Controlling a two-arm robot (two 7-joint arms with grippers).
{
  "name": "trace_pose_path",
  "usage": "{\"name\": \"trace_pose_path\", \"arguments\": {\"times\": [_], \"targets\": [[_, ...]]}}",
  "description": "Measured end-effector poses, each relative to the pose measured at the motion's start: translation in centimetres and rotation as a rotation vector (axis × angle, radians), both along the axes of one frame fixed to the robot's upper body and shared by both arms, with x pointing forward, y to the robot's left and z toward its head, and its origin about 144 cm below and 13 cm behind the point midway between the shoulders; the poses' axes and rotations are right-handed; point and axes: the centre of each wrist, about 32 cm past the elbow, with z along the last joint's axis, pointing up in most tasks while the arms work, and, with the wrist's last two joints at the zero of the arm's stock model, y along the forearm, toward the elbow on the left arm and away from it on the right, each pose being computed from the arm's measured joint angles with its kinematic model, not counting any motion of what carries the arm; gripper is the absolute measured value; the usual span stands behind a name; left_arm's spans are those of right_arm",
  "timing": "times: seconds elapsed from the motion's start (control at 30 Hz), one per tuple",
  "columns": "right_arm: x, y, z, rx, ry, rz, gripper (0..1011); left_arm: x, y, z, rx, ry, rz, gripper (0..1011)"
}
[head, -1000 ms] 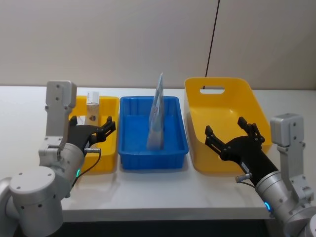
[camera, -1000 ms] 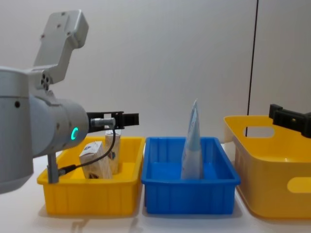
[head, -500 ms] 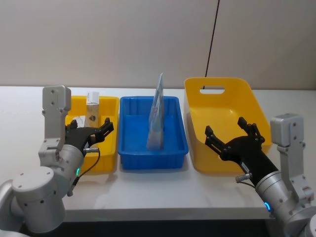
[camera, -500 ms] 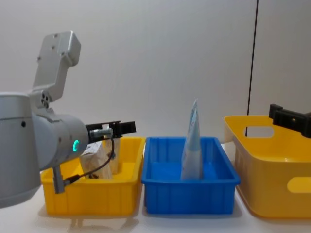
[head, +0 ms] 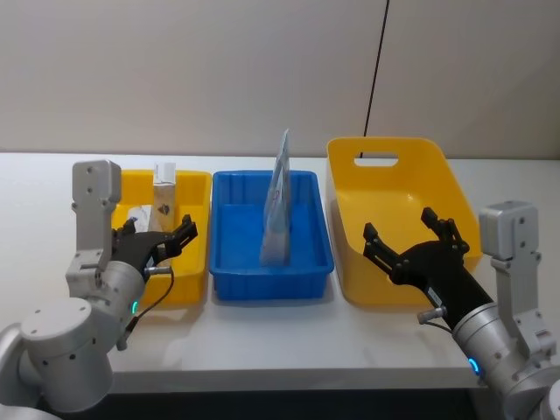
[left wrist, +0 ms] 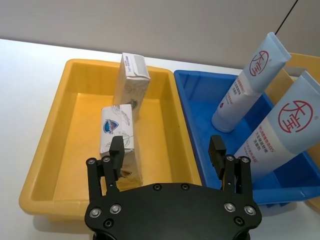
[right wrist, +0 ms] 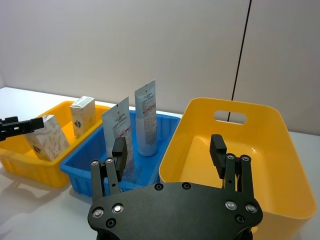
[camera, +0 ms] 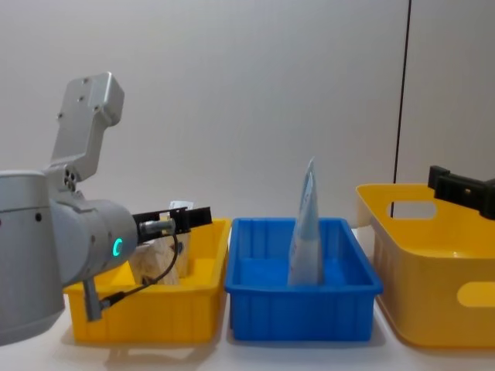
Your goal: Bimanual collaborative sorting of washing and personal care products
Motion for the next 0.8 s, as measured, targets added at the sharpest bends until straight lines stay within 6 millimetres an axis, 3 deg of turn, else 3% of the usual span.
{"name": "trace_pose_path", "arguments": {"times": [0.8], "targets": [[0.0, 0.0, 0.0, 0.0, 0.0, 0.0, 1002, 0.0, 0.5, -1.7, -0.027, 0.01, 0.04, 1002]]}}
